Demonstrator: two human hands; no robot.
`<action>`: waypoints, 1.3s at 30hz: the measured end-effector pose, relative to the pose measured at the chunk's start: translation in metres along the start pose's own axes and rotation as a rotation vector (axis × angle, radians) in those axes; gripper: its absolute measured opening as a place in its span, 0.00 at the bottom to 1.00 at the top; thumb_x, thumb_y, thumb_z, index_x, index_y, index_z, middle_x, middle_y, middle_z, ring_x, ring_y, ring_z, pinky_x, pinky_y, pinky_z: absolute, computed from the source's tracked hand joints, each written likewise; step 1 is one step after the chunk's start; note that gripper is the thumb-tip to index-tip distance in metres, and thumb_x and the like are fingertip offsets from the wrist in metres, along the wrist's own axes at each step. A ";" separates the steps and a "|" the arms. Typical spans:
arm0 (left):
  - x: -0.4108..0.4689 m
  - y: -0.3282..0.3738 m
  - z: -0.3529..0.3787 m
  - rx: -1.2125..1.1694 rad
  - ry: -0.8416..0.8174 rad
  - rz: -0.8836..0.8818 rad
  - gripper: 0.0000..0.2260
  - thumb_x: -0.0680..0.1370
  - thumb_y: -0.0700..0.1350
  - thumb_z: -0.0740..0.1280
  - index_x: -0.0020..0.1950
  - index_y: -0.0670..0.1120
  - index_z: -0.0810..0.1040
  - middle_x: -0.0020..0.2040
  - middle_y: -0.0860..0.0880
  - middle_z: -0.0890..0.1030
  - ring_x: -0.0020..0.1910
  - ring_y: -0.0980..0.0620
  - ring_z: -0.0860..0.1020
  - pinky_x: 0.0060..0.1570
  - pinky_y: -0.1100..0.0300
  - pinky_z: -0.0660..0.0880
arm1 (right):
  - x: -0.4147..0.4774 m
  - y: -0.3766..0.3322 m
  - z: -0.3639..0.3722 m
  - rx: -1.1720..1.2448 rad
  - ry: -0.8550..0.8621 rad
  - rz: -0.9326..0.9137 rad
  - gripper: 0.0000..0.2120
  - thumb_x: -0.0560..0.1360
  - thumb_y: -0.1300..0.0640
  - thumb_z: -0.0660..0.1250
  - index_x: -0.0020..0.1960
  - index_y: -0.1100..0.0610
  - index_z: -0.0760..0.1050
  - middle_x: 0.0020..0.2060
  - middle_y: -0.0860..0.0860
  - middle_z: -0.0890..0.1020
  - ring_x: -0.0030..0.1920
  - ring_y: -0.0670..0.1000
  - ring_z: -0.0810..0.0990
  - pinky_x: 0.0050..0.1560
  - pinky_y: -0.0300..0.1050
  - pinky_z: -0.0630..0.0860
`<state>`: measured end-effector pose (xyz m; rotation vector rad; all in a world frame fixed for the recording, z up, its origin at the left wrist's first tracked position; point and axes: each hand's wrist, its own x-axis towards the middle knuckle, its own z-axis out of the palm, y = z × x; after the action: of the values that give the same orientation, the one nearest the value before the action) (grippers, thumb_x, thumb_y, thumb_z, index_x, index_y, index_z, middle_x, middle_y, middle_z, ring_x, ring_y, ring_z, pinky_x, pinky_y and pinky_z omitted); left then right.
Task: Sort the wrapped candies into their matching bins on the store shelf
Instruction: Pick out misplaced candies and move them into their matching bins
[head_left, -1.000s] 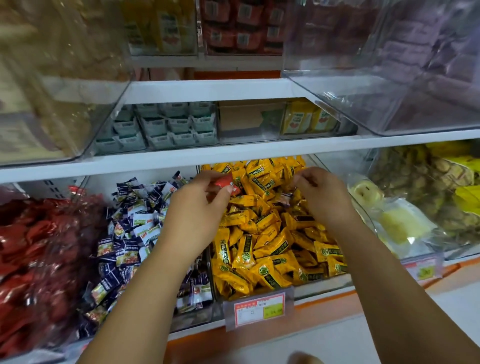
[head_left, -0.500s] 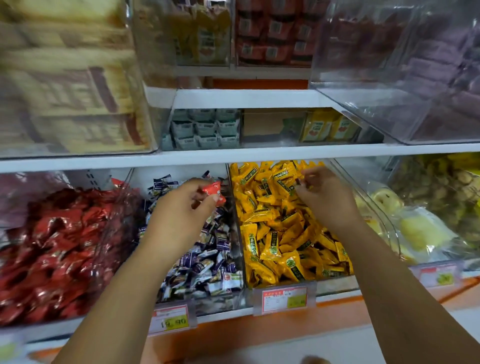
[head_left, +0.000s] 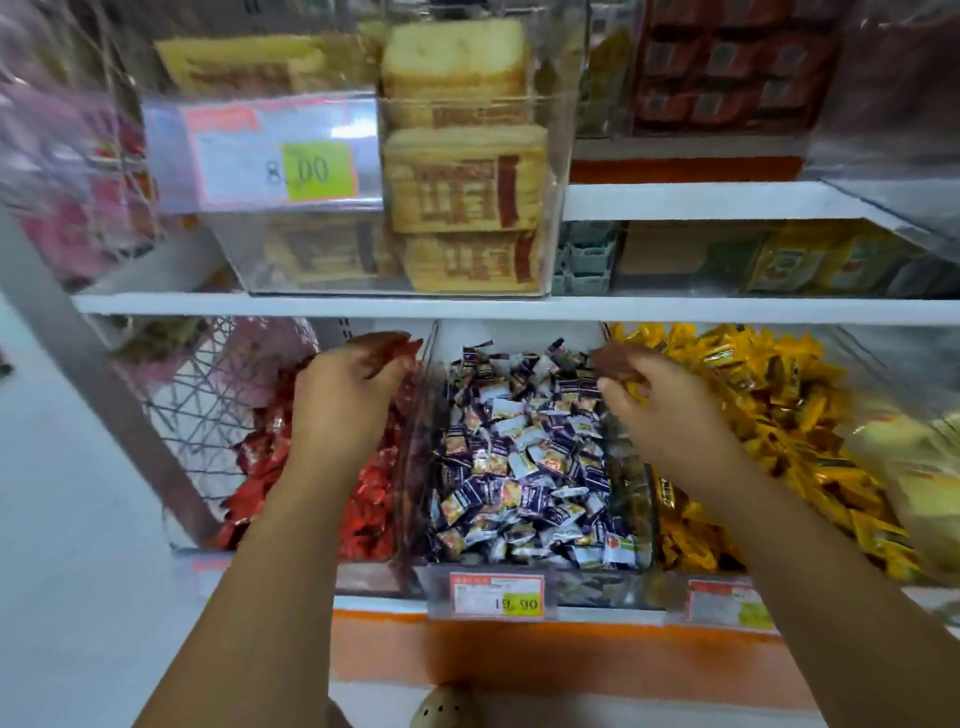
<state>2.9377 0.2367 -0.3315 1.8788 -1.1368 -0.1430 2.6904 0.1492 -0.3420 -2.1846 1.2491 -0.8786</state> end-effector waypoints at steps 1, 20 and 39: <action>0.006 -0.009 -0.005 -0.005 0.051 -0.024 0.09 0.75 0.44 0.70 0.55 0.48 0.84 0.48 0.50 0.85 0.49 0.56 0.82 0.52 0.65 0.75 | -0.002 0.000 0.002 -0.021 -0.021 -0.010 0.14 0.79 0.58 0.63 0.65 0.52 0.75 0.56 0.45 0.78 0.54 0.42 0.72 0.53 0.36 0.67; -0.059 0.069 0.083 0.113 -0.719 0.259 0.32 0.79 0.59 0.59 0.79 0.55 0.49 0.79 0.57 0.45 0.77 0.53 0.51 0.74 0.56 0.51 | -0.034 0.067 -0.031 -0.621 -0.288 0.122 0.28 0.69 0.25 0.52 0.68 0.27 0.59 0.77 0.38 0.44 0.77 0.55 0.40 0.73 0.67 0.40; -0.049 0.081 0.116 0.194 -0.779 0.229 0.39 0.75 0.64 0.62 0.79 0.56 0.45 0.78 0.59 0.46 0.76 0.58 0.45 0.72 0.61 0.46 | 0.048 0.073 -0.016 -0.571 -0.409 -0.023 0.25 0.76 0.43 0.58 0.73 0.44 0.64 0.77 0.44 0.52 0.77 0.55 0.41 0.73 0.65 0.37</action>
<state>2.7993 0.1864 -0.3550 1.8845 -1.9342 -0.6996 2.6550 0.0715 -0.3653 -2.6310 1.3735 -0.0495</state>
